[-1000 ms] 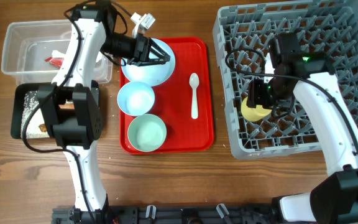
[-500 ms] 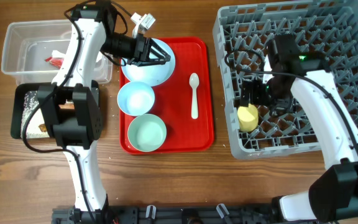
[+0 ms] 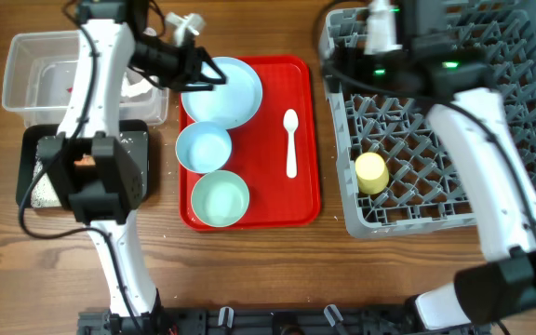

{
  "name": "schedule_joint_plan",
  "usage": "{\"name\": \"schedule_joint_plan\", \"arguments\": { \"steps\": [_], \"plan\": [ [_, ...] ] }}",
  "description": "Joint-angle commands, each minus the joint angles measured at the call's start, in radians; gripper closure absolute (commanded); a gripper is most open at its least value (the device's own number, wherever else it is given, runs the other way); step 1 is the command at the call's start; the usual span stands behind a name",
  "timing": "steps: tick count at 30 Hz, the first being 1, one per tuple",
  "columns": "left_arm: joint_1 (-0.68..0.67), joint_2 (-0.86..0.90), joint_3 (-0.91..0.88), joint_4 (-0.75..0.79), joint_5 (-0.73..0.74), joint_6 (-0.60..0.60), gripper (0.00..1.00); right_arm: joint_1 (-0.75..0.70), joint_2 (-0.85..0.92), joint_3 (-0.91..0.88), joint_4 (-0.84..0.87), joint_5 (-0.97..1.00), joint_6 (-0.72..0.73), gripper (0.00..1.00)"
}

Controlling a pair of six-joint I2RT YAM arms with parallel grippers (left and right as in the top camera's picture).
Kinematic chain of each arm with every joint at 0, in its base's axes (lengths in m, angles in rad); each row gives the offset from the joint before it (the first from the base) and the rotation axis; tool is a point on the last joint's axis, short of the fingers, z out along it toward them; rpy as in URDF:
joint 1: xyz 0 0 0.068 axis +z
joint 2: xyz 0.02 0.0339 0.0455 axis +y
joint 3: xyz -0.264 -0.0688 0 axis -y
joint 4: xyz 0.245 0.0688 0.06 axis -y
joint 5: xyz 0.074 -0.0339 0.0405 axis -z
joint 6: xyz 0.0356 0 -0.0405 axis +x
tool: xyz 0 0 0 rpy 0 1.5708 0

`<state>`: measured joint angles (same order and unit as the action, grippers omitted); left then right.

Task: Sort waste into correct bins and load items into the dishwasher rack
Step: 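Grasp the light-blue bowl on the red tray with the right gripper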

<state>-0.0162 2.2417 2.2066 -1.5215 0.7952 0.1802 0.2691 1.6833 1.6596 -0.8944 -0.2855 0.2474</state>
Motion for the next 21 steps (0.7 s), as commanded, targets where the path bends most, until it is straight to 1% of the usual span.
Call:
{"name": "schedule_joint_plan", "arguments": {
  "steps": [1,2,3,4,5,6,9,12,13,14,16,18,19,20,21],
  "plan": [
    [0.009,-0.188,0.067,0.010,-0.481,-0.180,0.56,0.112,0.120,0.008,0.057,-0.049,0.044,0.14],
    [0.009,-0.222,0.067,0.020,-0.576,-0.214,0.54,0.143,0.151,0.008,0.079,-0.061,0.045,0.14],
    [0.009,-0.246,0.067,0.029,-0.635,-0.232,0.53,0.171,0.179,0.008,0.100,-0.069,0.044,0.15],
    [0.009,-0.266,0.067,0.037,-0.676,-0.246,0.48,0.199,0.208,0.008,0.122,-0.070,0.044,0.15],
    [0.009,-0.286,0.067,0.043,-0.706,-0.245,0.36,0.244,0.251,0.008,0.155,-0.072,0.044,0.15],
    [0.009,-0.299,0.067,0.049,-0.723,-0.245,0.21,0.275,0.282,0.008,0.176,-0.072,0.043,0.16],
    [0.009,-0.301,0.066,0.048,-0.726,-0.245,0.00,0.354,0.371,0.008,0.223,-0.071,0.043,0.19],
    [0.009,-0.293,0.064,0.045,-0.728,-0.245,0.00,0.387,0.421,0.008,0.229,-0.061,0.044,0.25],
    [0.011,-0.291,0.064,0.050,-0.756,-0.277,0.00,0.396,0.438,0.008,0.228,-0.058,0.044,0.30],
    [0.015,-0.291,0.064,0.056,-0.806,-0.336,0.00,0.402,0.452,0.008,0.230,-0.052,0.045,0.34],
    [0.034,-0.291,0.064,0.061,-0.910,-0.498,0.00,0.407,0.473,0.008,0.244,-0.052,0.071,0.48],
    [0.054,-0.289,0.064,0.072,-0.916,-0.546,0.00,0.407,0.496,0.008,0.258,-0.052,0.080,0.61],
    [0.061,-0.288,0.064,0.076,-0.916,-0.561,0.00,0.407,0.502,0.008,0.260,-0.053,0.092,0.69],
    [0.065,-0.285,0.064,0.077,-0.917,-0.568,0.00,0.407,0.509,0.008,0.260,-0.053,0.097,0.75],
    [0.065,-0.283,0.064,0.078,-0.916,-0.567,0.00,0.407,0.513,0.008,0.261,-0.053,0.097,0.78]
  ]
}}
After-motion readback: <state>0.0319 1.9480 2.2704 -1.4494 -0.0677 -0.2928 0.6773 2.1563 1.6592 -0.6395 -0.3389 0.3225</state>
